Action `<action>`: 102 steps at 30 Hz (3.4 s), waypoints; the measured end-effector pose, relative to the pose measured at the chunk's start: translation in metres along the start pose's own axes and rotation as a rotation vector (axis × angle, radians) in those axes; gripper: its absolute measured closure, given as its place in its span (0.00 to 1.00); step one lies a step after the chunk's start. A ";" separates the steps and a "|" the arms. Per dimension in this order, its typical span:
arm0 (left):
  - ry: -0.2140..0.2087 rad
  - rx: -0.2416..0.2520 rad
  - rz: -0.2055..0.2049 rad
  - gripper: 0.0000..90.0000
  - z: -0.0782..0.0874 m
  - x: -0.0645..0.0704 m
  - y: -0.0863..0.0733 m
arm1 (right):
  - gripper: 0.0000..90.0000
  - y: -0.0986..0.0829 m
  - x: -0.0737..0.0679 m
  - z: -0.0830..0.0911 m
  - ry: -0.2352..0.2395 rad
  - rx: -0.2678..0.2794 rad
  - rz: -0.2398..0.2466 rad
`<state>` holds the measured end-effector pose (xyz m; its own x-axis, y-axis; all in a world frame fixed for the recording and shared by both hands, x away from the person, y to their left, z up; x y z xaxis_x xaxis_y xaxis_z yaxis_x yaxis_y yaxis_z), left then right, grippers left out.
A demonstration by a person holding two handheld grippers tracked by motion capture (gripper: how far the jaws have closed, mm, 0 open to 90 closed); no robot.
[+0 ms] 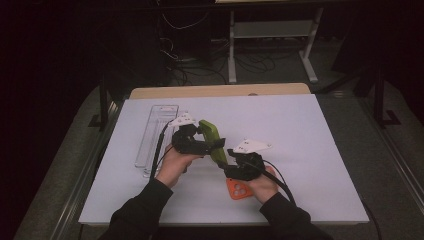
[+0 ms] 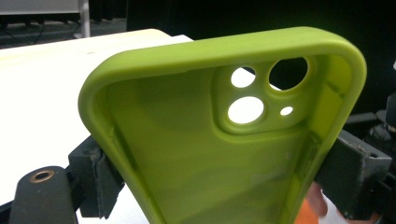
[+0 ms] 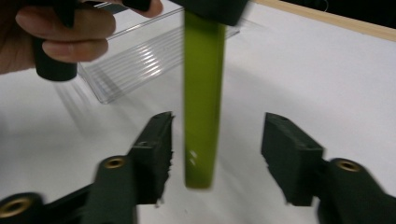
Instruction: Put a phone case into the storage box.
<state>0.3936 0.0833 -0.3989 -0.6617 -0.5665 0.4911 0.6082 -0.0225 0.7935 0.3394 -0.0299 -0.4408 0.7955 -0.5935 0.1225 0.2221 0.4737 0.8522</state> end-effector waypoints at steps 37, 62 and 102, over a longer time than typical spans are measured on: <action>0.088 0.040 -0.051 0.15 0.024 -0.008 0.025 | 0.00 -0.094 0.059 0.080 -0.054 -0.066 -0.003; 0.301 0.121 -0.110 0.15 0.060 -0.062 0.107 | 0.00 -0.093 0.061 0.082 -0.058 -0.060 -0.009; 0.766 0.183 0.039 0.15 0.044 -0.193 0.106 | 0.00 -0.093 0.066 0.088 -0.066 -0.034 -0.040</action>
<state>0.5669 0.2268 -0.3935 -0.1145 -0.9755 0.1881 0.4985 0.1073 0.8602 0.3213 -0.1702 -0.4670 0.7470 -0.6534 0.1225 0.2731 0.4696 0.8396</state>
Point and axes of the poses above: each handheld gripper's, and its own axes: z roughly backward along the jaws, y roughly out of its top, x roughly to its right, the point moved 7 cm from there along -z, roughly forward along the jaws, and after that the axes turned 15 degrees about z, right-handed, at the moved point
